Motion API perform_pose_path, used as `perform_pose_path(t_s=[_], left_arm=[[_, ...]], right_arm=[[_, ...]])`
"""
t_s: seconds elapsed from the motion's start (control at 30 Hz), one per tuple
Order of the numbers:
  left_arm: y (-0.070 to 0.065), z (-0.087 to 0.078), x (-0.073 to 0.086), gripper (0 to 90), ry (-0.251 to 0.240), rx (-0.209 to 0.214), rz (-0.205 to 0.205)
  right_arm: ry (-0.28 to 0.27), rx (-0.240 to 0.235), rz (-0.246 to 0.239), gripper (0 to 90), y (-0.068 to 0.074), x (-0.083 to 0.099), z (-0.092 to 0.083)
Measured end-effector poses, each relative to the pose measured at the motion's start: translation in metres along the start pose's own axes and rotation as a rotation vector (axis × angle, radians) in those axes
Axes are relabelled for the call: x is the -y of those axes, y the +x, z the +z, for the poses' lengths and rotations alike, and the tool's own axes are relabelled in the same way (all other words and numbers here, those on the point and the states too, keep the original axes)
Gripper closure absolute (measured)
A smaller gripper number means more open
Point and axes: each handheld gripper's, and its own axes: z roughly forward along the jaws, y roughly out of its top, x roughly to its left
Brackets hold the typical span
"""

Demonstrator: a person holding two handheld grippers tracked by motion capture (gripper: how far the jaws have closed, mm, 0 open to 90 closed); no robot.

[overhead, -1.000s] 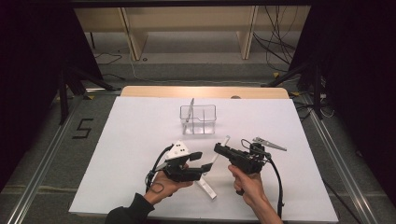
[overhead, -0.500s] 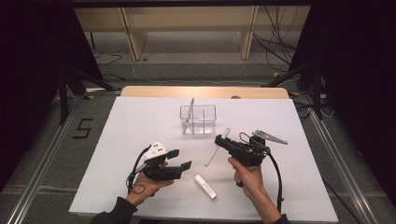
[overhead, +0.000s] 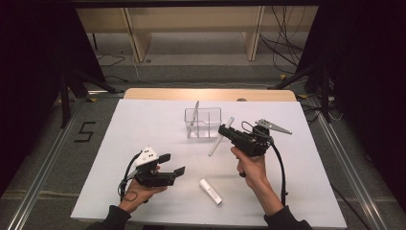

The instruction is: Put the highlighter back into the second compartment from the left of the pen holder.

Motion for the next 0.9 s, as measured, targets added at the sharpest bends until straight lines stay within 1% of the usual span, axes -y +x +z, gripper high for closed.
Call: perform_pose_path(t_s=[0.07,0.2,0.23,0.3,0.43,0.57,0.67,0.8,0.9], left_arm=[[0.001,-0.001,0.001,20.8,0.001,-0.009,0.008],[0.003,-0.004,0.002,20.8,0.009,-0.019,0.019],[0.003,-0.005,0.002,20.8,0.003,-0.021,0.014],[0.005,-0.006,0.003,20.8,0.004,-0.024,0.016],[0.005,-0.007,0.005,20.1,0.016,-0.029,0.013],[0.004,-0.007,0.007,19.5,0.027,-0.040,0.039],[0.003,-0.008,0.007,19.1,0.034,-0.037,0.040],[0.002,-0.009,0.009,18.9,0.028,-0.036,0.034],[0.002,-0.010,0.009,18.8,0.036,-0.033,0.041]], right_arm=[[-0.001,0.004,-0.011,78.6,0.000,-0.004,0.003],[-0.008,0.011,-0.015,78.6,0.000,-0.011,0.008],[-0.007,0.015,-0.018,78.6,-0.001,-0.013,0.009],[-0.007,0.018,-0.014,78.6,-0.001,-0.017,0.012],[-0.015,0.029,-0.024,78.6,-0.002,-0.024,0.019],[-0.026,0.032,-0.027,78.6,0.000,-0.032,0.028],[-0.033,0.038,-0.035,78.6,0.000,-0.038,0.034],[-0.039,0.057,-0.042,78.6,-0.001,-0.045,0.041],[-0.043,0.076,-0.046,78.6,-0.004,-0.049,0.047]])
